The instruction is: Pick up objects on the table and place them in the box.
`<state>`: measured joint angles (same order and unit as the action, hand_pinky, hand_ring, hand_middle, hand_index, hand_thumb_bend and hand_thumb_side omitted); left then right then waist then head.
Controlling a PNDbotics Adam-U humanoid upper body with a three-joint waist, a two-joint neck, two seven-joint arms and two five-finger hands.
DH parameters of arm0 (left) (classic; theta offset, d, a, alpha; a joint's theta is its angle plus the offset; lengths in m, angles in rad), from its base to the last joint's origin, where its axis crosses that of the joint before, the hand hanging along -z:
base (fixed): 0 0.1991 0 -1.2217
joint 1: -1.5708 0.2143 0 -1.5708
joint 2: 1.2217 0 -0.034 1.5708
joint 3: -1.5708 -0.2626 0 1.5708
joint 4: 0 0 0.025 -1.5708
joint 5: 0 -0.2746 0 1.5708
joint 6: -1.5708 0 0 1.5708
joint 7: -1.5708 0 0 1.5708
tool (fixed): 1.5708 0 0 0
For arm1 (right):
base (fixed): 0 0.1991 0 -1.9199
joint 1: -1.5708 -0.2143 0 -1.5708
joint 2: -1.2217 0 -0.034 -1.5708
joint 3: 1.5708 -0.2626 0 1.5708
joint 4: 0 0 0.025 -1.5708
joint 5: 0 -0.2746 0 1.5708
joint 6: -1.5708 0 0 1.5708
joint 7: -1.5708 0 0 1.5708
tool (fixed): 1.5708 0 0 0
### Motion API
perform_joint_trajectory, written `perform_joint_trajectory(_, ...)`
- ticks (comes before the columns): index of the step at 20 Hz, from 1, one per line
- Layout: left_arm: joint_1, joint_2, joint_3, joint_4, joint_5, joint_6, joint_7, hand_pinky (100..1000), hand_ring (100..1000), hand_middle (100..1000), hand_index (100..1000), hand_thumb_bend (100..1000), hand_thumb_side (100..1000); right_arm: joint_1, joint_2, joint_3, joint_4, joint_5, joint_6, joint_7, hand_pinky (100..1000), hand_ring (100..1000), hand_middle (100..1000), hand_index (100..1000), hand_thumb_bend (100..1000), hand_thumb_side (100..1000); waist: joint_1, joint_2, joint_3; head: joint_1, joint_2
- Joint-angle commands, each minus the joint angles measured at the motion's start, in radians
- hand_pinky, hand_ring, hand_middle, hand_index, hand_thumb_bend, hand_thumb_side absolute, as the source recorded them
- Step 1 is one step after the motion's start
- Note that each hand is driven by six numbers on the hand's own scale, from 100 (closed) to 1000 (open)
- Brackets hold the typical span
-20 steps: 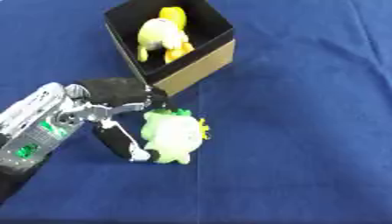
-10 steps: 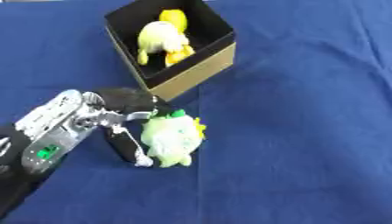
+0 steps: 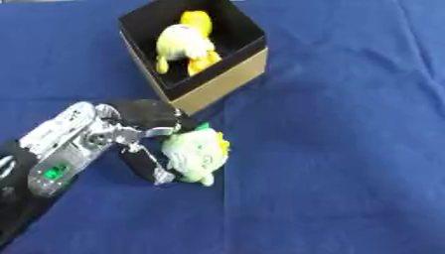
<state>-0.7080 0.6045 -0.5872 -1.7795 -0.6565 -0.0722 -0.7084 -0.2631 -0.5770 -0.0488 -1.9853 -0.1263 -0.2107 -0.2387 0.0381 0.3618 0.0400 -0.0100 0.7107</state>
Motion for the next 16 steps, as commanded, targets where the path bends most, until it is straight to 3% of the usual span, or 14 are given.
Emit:
perform_joint_trajectory(1, 0.003, 0.071, 0.032, -0.137, 0.043, 0.021, -0.015, 798, 708, 673, 825, 108, 358, -0.004, -0.024, -0.008, -0.015, -0.002, -0.002, -0.005, 759, 760, 626, 680, 104, 322, 0.000, -0.029, 0.002, -0.001, -0.010)
perform_joint_trajectory(4, 0.004, 0.114, 0.077, -0.210, 0.100, 0.041, -0.020, 799, 710, 678, 825, 100, 356, -0.004, -0.027, -0.008, -0.015, -0.003, -0.002, -0.005, 760, 760, 626, 680, 105, 321, 0.003, -0.033, 0.002, -0.005, -0.012)
perform_joint_trajectory(9, -0.037, 0.158, 0.160, -0.220, 0.150, 0.047, 0.038, 800, 707, 677, 815, 100, 333, -0.007, -0.034, -0.007, -0.015, -0.005, -0.005, -0.001, 760, 760, 627, 681, 107, 318, 0.006, -0.036, -0.004, -0.003, -0.020)
perform_joint_trajectory(12, -0.076, 0.177, 0.206, -0.220, 0.185, 0.103, 0.057, 799, 703, 670, 806, 101, 325, -0.015, -0.038, -0.004, -0.015, -0.006, -0.007, 0.004, 761, 760, 627, 681, 107, 318, 0.011, -0.032, -0.017, 0.007, -0.028)
perform_joint_trajectory(13, -0.090, 0.180, 0.221, -0.212, 0.192, 0.129, 0.062, 797, 696, 660, 803, 100, 373, -0.017, -0.040, -0.002, -0.015, -0.006, -0.007, 0.006, 761, 760, 627, 681, 106, 319, 0.013, -0.030, -0.021, 0.010, -0.031)
perform_joint_trajectory(14, -0.109, 0.180, 0.235, -0.190, 0.195, 0.152, 0.071, 796, 695, 660, 803, 137, 311, -0.020, -0.041, -0.001, -0.015, -0.007, -0.007, 0.009, 761, 760, 627, 681, 106, 319, 0.015, -0.028, -0.025, 0.015, -0.035)
perform_joint_trajectory(16, -0.145, 0.172, 0.255, -0.125, 0.198, 0.174, 0.092, 790, 684, 649, 802, 151, 282, -0.023, -0.043, 0.000, -0.015, -0.007, -0.008, 0.011, 761, 760, 626, 680, 106, 319, 0.018, -0.024, -0.030, 0.023, -0.041)
